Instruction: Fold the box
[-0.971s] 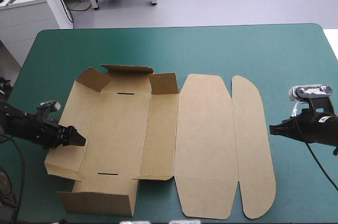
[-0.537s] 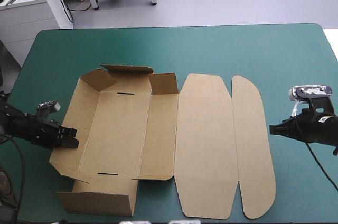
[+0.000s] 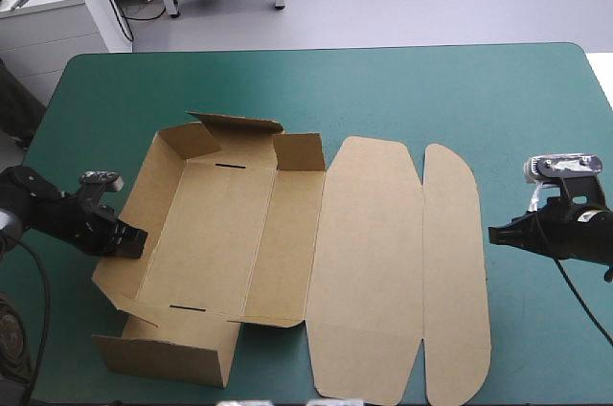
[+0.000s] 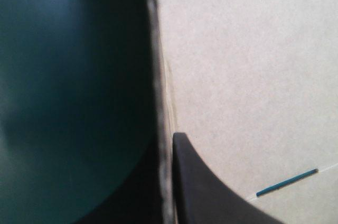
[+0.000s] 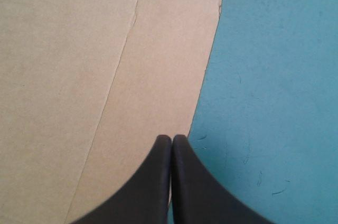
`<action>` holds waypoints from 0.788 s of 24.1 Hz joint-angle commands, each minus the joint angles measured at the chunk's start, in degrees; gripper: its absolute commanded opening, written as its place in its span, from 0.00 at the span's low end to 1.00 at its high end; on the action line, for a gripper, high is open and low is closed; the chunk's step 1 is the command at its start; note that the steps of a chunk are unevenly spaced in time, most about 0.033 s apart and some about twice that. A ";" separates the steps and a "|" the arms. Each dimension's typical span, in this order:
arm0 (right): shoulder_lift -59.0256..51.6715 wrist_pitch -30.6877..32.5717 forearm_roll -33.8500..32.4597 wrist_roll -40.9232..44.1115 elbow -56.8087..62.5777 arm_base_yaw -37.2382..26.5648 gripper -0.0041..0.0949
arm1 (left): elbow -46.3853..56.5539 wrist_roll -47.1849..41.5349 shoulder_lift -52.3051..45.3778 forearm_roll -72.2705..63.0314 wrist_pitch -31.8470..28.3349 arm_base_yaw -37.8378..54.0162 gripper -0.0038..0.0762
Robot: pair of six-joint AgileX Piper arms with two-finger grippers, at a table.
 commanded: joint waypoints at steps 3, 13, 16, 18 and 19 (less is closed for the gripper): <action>-0.64 -1.43 1.40 -0.69 -1.44 -0.14 0.02 | -8.39 0.37 -1.61 5.71 -7.31 -10.28 0.04; -0.64 -0.33 1.21 -0.69 -1.44 -0.14 0.02 | -16.59 0.75 -1.15 33.01 -37.57 -36.21 0.04; -0.64 -0.23 1.21 -0.69 -1.44 -0.14 0.02 | -16.59 0.36 -0.01 40.39 -41.70 -41.86 0.04; -0.64 -0.23 1.21 -0.69 -1.44 -0.14 0.02 | -16.59 0.25 0.41 42.95 -44.04 -44.44 0.04; -0.64 -0.15 1.21 -0.69 -1.44 -0.14 0.02 | -16.59 0.11 0.55 44.29 -45.18 -45.87 0.04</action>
